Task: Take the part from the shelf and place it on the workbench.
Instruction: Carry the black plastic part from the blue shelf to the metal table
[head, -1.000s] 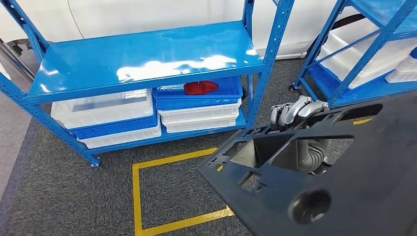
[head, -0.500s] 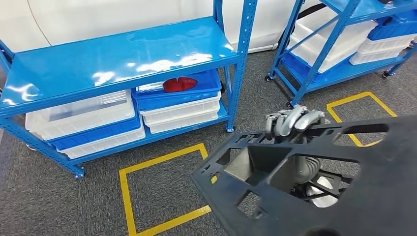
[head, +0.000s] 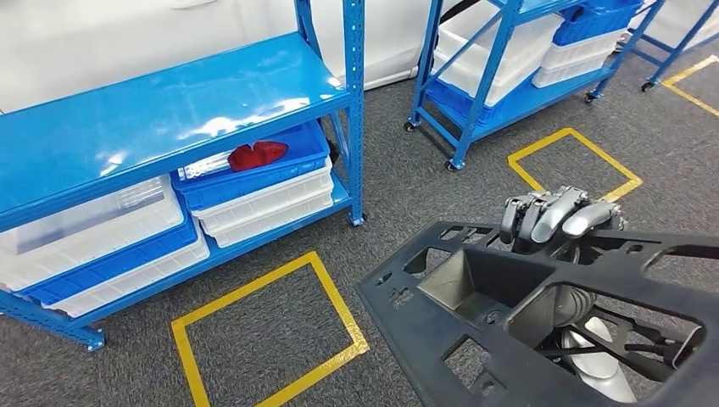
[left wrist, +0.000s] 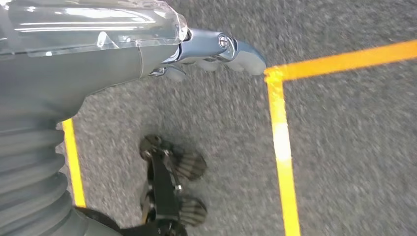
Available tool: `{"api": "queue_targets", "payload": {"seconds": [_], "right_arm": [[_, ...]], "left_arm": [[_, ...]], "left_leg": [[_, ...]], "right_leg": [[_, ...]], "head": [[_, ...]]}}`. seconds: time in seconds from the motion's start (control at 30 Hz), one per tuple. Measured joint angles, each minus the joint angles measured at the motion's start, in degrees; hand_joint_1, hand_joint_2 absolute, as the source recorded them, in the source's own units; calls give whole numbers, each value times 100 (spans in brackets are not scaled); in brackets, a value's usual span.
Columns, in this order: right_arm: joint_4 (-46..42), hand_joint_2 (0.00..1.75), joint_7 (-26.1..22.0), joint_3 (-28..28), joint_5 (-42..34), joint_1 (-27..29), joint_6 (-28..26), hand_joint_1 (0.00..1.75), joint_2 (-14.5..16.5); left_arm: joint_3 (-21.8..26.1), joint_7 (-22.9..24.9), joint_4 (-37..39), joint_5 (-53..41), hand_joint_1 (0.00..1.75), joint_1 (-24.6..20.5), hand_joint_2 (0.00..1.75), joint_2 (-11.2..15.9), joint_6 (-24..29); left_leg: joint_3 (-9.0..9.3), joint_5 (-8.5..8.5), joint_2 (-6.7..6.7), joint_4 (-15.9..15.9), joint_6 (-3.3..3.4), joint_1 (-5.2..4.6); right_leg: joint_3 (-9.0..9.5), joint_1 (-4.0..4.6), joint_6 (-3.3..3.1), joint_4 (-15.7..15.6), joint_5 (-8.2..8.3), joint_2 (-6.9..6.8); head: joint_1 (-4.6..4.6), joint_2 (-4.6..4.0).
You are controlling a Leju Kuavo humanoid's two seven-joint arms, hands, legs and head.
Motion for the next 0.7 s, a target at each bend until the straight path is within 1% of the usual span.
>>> {"api": "queue_targets", "payload": {"seconds": [0.03,0.07,0.1,0.13,0.17,0.2,0.23,0.27,0.3,0.33,0.37,0.4,0.43,0.47,0.5,0.53,0.57,0.6,0.63,0.67,0.7], "right_arm": [[14,175,10,32,-66,-60,-25,175,-1],[40,175,16,82,-132,-125,-50,175,-1],[76,175,14,144,-181,-192,-75,175,1],[116,175,7,215,-193,-261,-95,175,2],[158,175,-1,298,-157,-321,-117,175,11],[194,175,-6,383,-99,-365,-143,175,28],[221,175,-5,468,-25,-395,-178,175,55],[241,175,-1,553,57,-408,-224,175,91],[250,175,7,622,124,-412,-274,175,121],[254,175,15,677,175,-414,-317,175,143],[255,175,22,715,204,-416,-347,175,154],[255,175,22,734,206,-417,-364,175,154],[255,175,14,741,192,-419,-374,175,153],[255,175,3,741,170,-420,-382,175,150],[254,175,-7,736,146,-415,-391,175,143],[254,175,-12,723,129,-402,-399,175,128],[251,175,-14,705,115,-382,-406,175,112],[249,175,-14,685,107,-359,-407,175,98],[245,175,-15,665,100,-343,-393,175,86],[243,175,-15,651,91,-334,-367,175,81],[244,175,-15,643,73,-328,-332,175,79]], "left_arm": [[12,62,0,73,0,-3,175,33,31],[33,121,0,153,0,-10,175,61,63],[66,172,-1,231,0,-21,175,89,105],[105,213,-1,298,0,-29,175,116,161],[148,252,-2,351,0,-28,175,133,245],[192,279,-2,390,0,-20,175,152,360],[232,286,-2,425,0,-5,175,164,493],[271,274,-2,454,0,7,175,172,619],[304,242,-2,474,0,13,175,176,706],[331,210,-2,491,0,12,175,179,755],[355,190,-2,494,0,5,175,180,768],[370,191,-2,492,0,-2,175,182,756],[380,208,-2,485,0,-7,175,185,731],[385,244,-2,469,0,-7,175,190,692],[386,297,-2,449,0,-3,175,197,632],[386,359,-2,433,0,1,175,207,564],[386,426,-2,420,0,4,175,218,498],[386,485,-2,415,0,3,175,231,448],[386,531,-2,416,0,7,175,241,424],[387,566,-2,418,0,16,175,248,431],[391,587,-2,421,0,33,175,251,456]], "left_leg": [[-3,-3,29,-28,22,-11],[-5,16,99,-47,54,-7],[-2,50,169,-79,94,-3],[2,88,248,-114,137,1],[0,120,327,-144,170,5],[-10,135,403,-148,190,-14],[-28,140,481,-140,201,-29],[-48,140,561,-125,202,-43],[-66,139,638,-110,202,-53],[-79,137,712,-97,200,-61],[-84,132,780,-86,195,-66],[-83,124,839,-76,185,-72],[-80,113,892,-65,168,-89],[-78,102,941,-54,146,-104],[-75,94,991,-46,119,-117],[-72,91,1042,-44,90,-127],[-64,89,1100,-46,61,-126],[-62,65,1099,-32,27,-115],[-83,-4,1019,35,-3,-103],[-148,-131,886,202,-29,-89],[-275,-320,716,501,-51,-74]], "right_leg": [[-36,-10,52,-7,34,78],[-65,-20,99,-22,64,141],[-94,-17,133,-7,57,104],[-146,-8,156,86,-13,-22],[-245,4,168,303,-157,-205],[-386,10,175,633,-357,-410],[-551,8,184,1036,-564,-533],[-693,6,192,1394,-716,-590],[-752,4,194,1592,-772,-611],[-697,6,190,1566,-726,-626],[-519,10,177,1298,-589,-659],[-267,20,154,882,-432,-741],[-38,50,113,487,-325,-866],[115,76,67,197,-259,-955],[179,103,22,51,-246,-1006],[171,126,-19,26,-253,-992],[154,122,-52,16,-232,-913],[148,112,-85,-1,-213,-851],[145,97,-122,-22,-190,-791],[142,79,-158,-43,-165,-732],[135,71,-186,-53,-146,-671]], "head": [[1,0],[0,0],[4,0],[30,0],[59,0],[89,0],[115,0],[120,0],[120,0],[120,0],[121,0],[124,0],[127,0],[128,0],[130,0],[129,0],[129,0],[130,0],[129,0],[127,0],[125,0]]}}
